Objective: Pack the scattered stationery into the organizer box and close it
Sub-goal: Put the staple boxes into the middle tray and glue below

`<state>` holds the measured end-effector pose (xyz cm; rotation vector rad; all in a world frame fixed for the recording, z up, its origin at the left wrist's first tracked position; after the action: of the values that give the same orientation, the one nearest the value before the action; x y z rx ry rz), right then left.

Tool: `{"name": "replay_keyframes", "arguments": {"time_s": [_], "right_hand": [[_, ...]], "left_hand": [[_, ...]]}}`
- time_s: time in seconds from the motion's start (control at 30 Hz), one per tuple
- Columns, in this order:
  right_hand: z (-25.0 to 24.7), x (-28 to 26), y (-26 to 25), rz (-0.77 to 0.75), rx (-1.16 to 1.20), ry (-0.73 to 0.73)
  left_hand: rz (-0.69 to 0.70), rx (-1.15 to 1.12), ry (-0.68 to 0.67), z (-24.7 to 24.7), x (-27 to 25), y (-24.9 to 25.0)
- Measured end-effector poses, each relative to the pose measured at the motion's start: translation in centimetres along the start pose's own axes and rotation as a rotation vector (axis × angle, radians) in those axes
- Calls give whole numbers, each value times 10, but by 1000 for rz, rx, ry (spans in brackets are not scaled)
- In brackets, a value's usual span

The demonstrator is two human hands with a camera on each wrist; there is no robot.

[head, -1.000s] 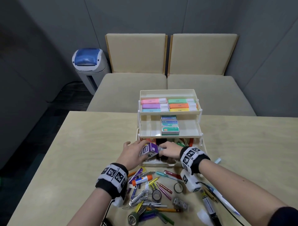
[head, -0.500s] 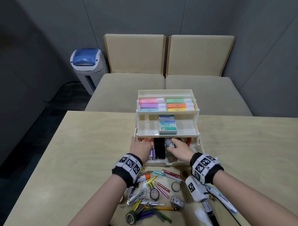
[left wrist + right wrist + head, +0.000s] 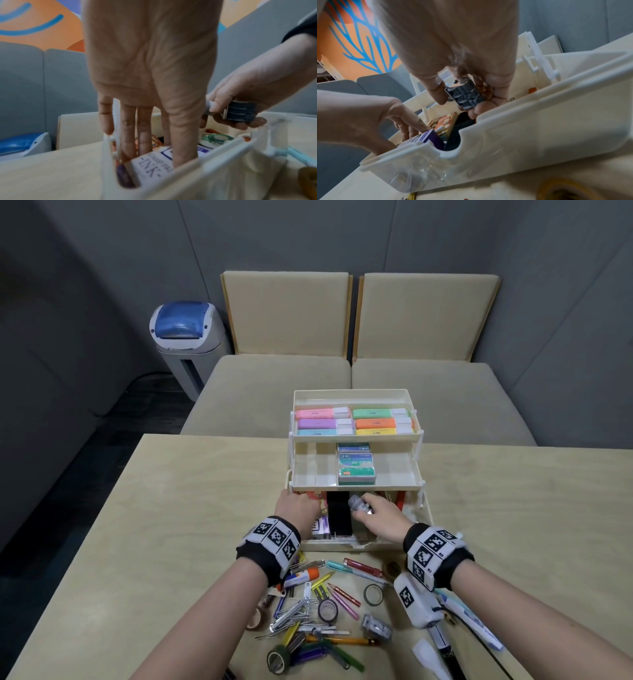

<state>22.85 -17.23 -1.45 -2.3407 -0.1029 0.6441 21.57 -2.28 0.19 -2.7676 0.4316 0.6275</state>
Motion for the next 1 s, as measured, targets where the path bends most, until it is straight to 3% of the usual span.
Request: {"name": "replay_keyframes", "arguments": {"time_s": [0.43,1.0], "right_hand": [[-5,-3,-3,-16,27,0],[0,-1,8,-2,-1,-28]], "left_hand": [[49,-86,-105,12,3,-5],[42,-40,60,-4,-3,2]]}}
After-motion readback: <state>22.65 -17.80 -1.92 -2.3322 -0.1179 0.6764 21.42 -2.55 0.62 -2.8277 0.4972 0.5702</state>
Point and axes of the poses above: each hand's wrist, its own x-axis towards the middle knuckle, its own z-axis out of the palm, y = z × x, the point moved 7 cm from there along x, towards the middle knuckle, and after that the axes turned 2 degrees about x, right-handed, at the moved point
